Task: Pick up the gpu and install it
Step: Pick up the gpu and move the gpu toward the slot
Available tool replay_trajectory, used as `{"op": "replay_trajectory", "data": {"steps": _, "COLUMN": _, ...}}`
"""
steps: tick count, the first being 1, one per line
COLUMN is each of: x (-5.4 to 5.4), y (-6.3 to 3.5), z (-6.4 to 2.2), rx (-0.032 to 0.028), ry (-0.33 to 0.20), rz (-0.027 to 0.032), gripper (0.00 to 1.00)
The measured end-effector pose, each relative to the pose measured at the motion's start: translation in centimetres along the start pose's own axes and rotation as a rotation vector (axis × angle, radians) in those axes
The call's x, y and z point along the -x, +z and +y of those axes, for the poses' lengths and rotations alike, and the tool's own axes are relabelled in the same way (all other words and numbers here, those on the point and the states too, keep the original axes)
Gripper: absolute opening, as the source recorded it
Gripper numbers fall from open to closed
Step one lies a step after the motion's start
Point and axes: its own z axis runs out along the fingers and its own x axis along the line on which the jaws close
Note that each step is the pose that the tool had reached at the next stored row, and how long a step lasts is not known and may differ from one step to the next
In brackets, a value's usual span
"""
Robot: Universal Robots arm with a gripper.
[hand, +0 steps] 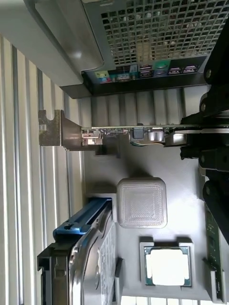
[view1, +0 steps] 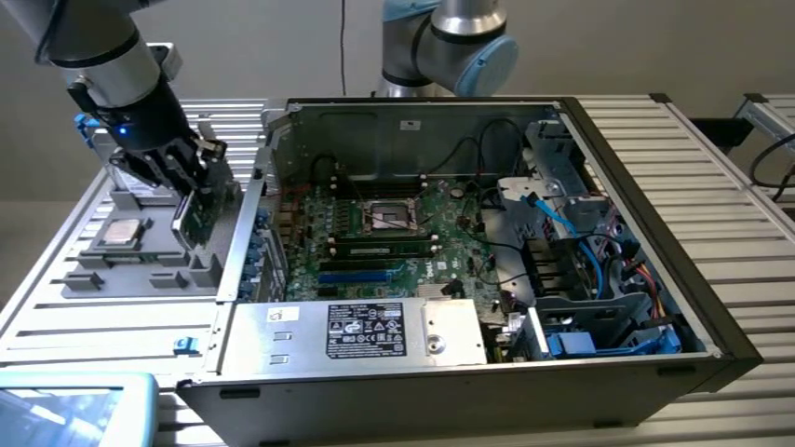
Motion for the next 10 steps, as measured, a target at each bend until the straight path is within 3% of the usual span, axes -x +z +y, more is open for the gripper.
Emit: {"op": "replay_trajectory", "data": {"steps": 10, "x": 0.3, "y": -4.53, "z": 0.58, "rx": 0.0000, "ry": 0.000, "rz": 0.0002, "gripper": 0.29}}
